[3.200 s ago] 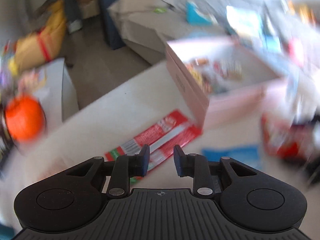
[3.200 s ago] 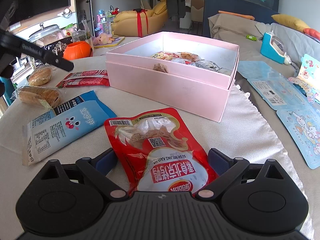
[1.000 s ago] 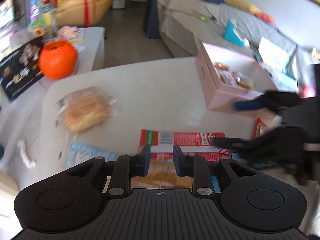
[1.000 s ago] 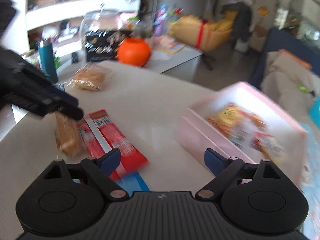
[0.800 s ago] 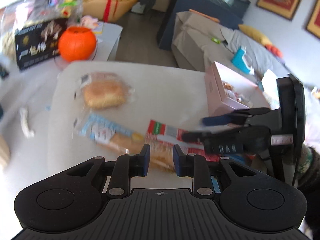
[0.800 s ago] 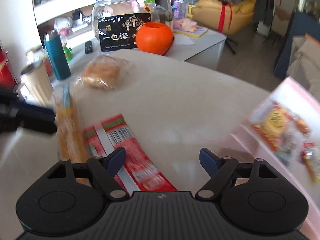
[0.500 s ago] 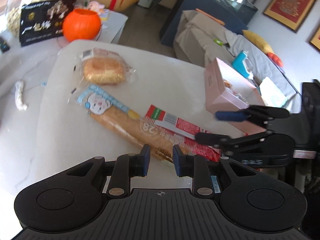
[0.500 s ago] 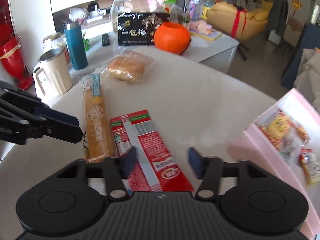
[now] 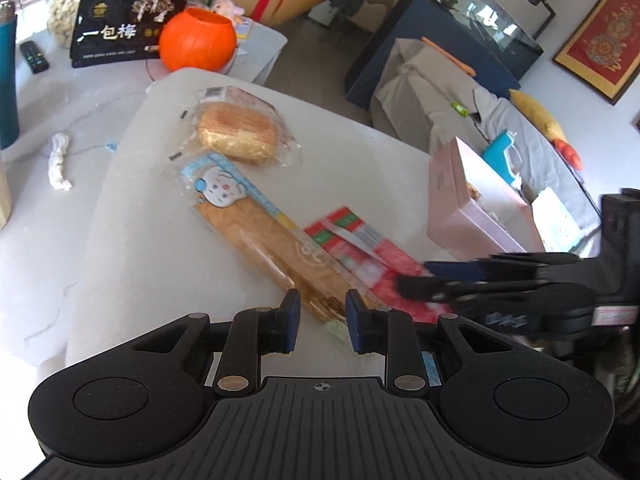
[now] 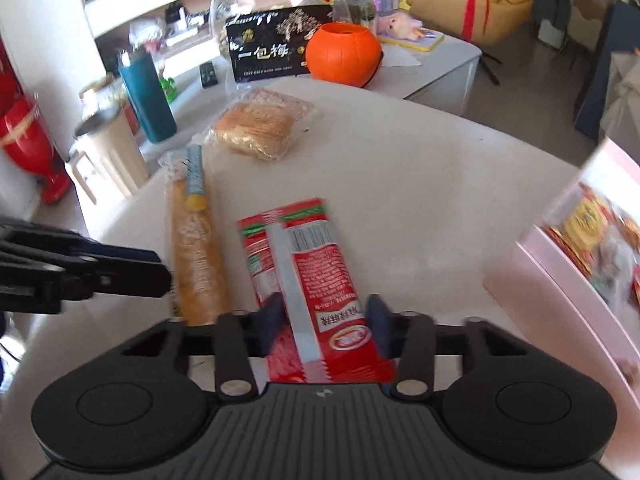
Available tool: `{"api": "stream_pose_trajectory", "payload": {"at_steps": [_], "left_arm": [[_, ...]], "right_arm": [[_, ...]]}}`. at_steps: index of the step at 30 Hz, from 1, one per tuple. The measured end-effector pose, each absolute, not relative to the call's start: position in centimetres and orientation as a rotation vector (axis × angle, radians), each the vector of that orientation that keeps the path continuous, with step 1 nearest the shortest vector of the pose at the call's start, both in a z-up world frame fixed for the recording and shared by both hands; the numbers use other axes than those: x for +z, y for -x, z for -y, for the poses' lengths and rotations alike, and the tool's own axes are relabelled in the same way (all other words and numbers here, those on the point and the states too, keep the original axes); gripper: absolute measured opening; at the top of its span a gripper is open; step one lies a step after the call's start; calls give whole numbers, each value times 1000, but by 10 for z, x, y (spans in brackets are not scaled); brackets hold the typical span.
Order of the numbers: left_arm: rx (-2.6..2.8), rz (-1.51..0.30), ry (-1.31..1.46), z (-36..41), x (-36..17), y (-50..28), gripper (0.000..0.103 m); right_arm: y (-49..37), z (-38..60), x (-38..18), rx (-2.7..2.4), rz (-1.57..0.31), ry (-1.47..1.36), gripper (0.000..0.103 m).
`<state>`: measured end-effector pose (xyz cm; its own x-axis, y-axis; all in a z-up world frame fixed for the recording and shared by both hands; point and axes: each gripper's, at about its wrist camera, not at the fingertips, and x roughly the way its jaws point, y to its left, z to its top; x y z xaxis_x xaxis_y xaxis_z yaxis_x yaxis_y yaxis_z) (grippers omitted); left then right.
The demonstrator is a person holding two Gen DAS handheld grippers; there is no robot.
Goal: Organize snacks
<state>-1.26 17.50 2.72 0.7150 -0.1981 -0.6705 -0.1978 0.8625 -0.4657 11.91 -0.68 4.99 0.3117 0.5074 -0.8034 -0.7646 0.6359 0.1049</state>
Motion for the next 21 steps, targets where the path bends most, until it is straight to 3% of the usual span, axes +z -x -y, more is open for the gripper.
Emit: {"api": "stream_pose_trajectory", "payload": {"at_steps": [10,13,14,15,17,21], "left_arm": [[-210,-822,429,-92,39,-5,28],[-264,-848,390,-66,36,-11,28],[-274,-857,381,-59,34,-12,28],[-282,-867,372,-54,33,-12,28],[-291,-883,357,-46,30,-10,28],[-316,-904,318,-39,25,-5,28]], "right_arm": [[-94,135,71,643,-865,238,33],[-92,165,61,615,-870,193,40],[-93,171,56,606,-874,171,48],[-93,175,51,600,-868,159,63],[-93,180,42,580,-840,147,75],[-94,176,30,615,-875,41,80]]}}
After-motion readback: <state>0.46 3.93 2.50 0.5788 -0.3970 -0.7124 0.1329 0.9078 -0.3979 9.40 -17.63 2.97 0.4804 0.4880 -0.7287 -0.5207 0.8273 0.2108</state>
